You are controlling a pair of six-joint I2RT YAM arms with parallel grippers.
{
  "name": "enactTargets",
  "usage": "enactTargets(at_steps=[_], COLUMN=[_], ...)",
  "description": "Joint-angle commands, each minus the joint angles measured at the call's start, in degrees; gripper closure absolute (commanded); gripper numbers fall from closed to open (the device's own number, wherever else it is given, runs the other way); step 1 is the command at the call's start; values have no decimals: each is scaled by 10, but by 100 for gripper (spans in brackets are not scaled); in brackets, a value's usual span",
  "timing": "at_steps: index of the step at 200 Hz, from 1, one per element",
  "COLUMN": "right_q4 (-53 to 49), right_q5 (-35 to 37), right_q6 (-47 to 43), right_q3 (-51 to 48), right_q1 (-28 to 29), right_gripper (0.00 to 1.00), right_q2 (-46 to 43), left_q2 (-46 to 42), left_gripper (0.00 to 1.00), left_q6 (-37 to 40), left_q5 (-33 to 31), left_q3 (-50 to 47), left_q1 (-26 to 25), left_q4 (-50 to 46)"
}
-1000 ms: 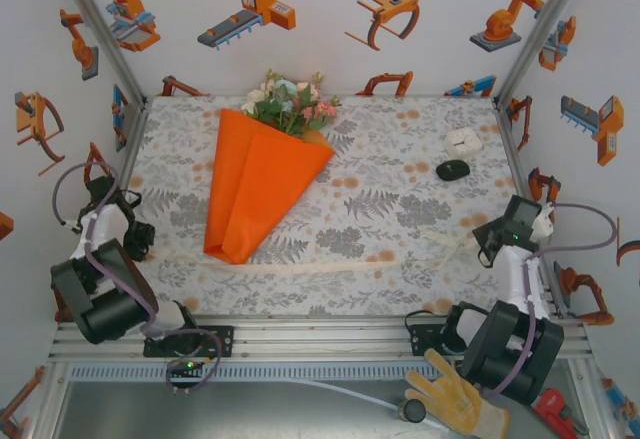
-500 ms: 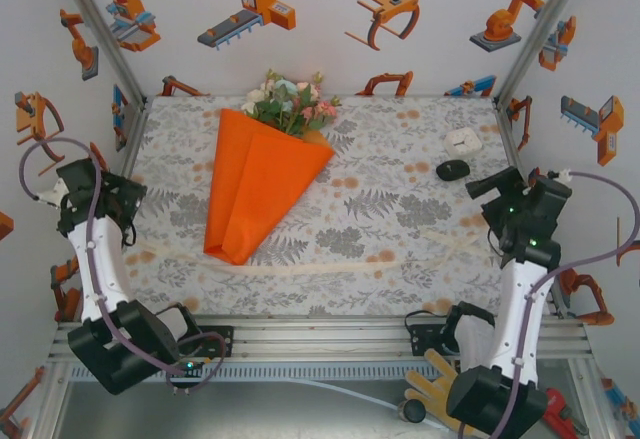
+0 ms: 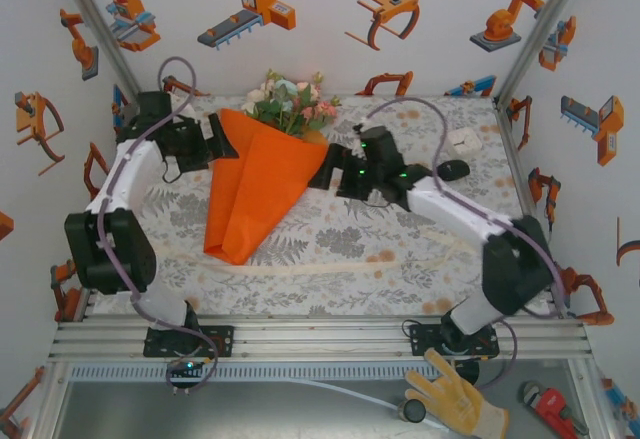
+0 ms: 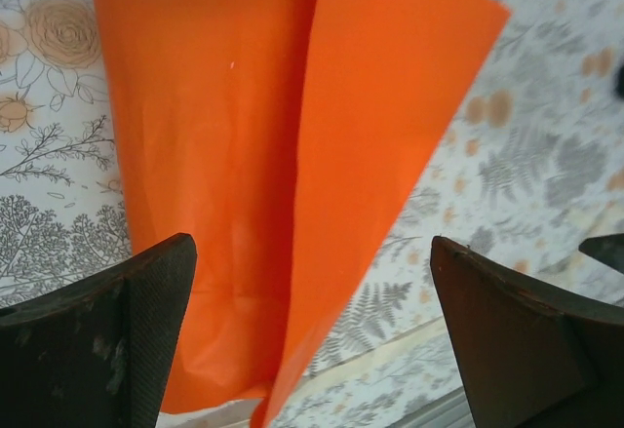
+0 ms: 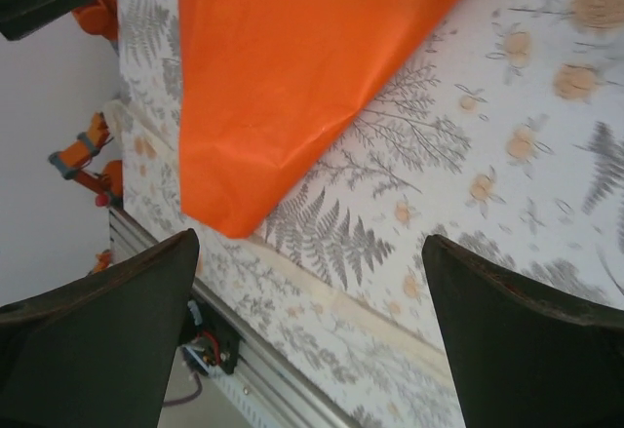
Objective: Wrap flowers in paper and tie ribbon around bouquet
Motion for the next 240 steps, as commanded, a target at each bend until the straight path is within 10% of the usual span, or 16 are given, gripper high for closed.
enactTargets(at_steps=[1, 32, 97, 164, 240], right_q4=[106, 193, 252, 251, 269], right_q5=[15, 17, 60, 115, 125], right_q6=[45, 96, 158, 176, 172], right_q3=[51, 84, 63, 105, 133], right_q1=[38, 60, 77, 78, 69], right_gripper=[14, 14, 20, 28, 42], right_q2=[95, 209, 278, 332, 355], left_q2=[23, 80, 200, 231, 180], left_gripper=[3, 3, 3, 0, 23], left_q6=[80, 114, 65, 17, -59], left_q5=[-77, -137, 145, 161, 169], left_q3=[6, 34, 76, 36, -39], left_q1=[-18, -5, 51, 55, 62], left_q4=[-5, 1, 25, 77, 131])
